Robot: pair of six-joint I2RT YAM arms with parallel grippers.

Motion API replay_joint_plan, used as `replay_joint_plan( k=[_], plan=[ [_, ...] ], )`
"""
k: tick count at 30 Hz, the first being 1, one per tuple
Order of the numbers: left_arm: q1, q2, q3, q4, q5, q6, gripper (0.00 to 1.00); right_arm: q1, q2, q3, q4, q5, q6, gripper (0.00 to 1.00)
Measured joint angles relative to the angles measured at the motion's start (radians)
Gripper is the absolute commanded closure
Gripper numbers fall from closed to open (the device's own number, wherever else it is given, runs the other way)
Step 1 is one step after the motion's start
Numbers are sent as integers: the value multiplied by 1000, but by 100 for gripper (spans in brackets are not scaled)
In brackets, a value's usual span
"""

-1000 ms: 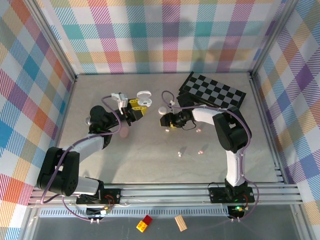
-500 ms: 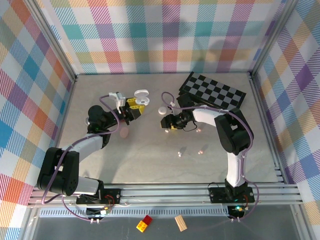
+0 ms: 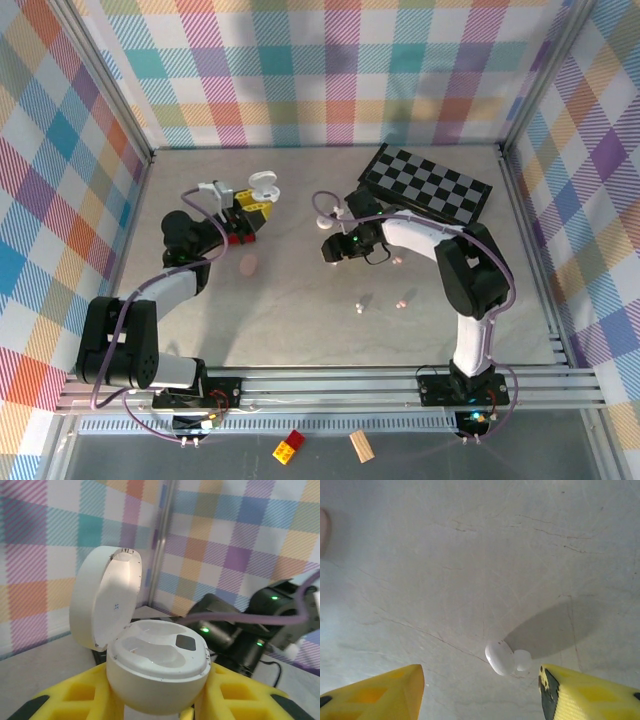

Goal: Insert the wireless bluetooth earbuds into the charging case

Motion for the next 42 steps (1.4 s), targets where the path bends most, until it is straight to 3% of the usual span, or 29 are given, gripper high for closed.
replay_joint_plan(
  k=[8,16,36,42],
  plan=[
    [83,-51,0,-25,-21,12,66,162,16,105,-149,336,-202,45],
    [84,-62,0,-52,-27,23,67,222,134,205,-249,545,-282,57],
    [84,-62,0,-58,-26,23,67,225,222,309,-327,607,-306,67],
    [84,-62,0,-57,-26,23,67,225,240,319,-330,618,-307,74]
  ],
)
